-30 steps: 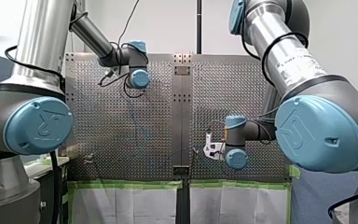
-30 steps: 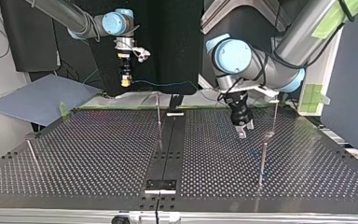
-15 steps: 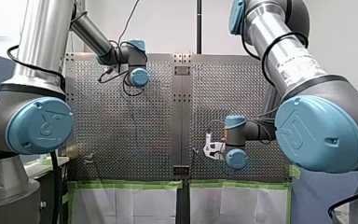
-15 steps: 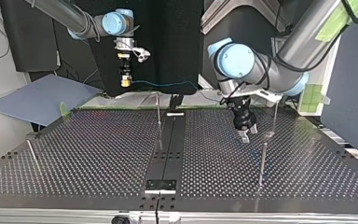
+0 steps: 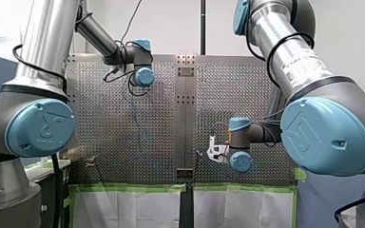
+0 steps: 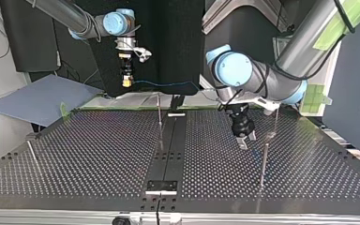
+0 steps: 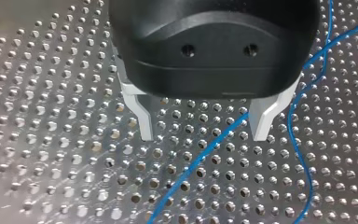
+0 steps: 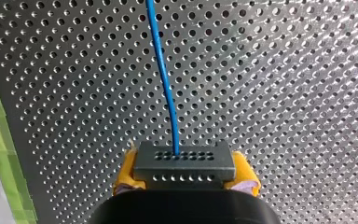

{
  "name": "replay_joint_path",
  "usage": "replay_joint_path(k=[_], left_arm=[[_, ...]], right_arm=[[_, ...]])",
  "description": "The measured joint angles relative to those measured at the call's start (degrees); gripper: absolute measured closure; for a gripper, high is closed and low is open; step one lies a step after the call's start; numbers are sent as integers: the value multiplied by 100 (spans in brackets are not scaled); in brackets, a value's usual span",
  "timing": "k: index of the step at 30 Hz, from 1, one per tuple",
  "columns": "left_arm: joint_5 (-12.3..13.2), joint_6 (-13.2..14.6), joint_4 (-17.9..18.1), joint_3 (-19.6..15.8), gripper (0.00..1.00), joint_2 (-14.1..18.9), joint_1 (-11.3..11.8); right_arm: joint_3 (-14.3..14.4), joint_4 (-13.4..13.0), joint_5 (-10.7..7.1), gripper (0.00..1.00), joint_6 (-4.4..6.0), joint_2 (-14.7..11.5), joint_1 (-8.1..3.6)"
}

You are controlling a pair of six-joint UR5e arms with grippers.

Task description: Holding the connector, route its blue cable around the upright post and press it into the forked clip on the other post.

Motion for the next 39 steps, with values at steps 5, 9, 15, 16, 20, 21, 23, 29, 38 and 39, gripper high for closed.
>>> replay_joint_path(k=[5, 9, 15, 16, 20, 21, 23, 29, 38, 39], left_arm=[[-205, -38, -111, 229, 0, -194, 40], [-313, -40, -168, 351, 0, -230, 69], [-323, -36, -179, 391, 0, -241, 107], [-311, -34, -179, 393, 0, -241, 117], [-240, -36, -171, 395, 0, -253, 153], [-223, -35, -172, 395, 0, -263, 158], [-199, -33, -176, 399, 0, -311, 159], [-230, -93, -217, 411, 0, -582, 120], [-265, -353, -307, 396, 0, -843, 92], [-256, -372, -308, 388, 0, -846, 87]], right_arm=[[0, 6, 0, 100, -1, -2, 3], [0, 5, 0, 100, -1, -1, -6], [-1, -3, 0, 100, 6, 0, -19], [-1, -6, 0, 100, 6, 0, -19], [-1, -16, 0, 100, 12, -1, -20], [-1, -17, 0, 100, 13, -1, -21], [-1, -18, 0, 100, 15, 1, -23], [0, -7, 0, 100, 17, 3, -30], [0, 6, 0, 100, 16, 3, -31], [0, 6, 0, 100, 17, 4, -31]])
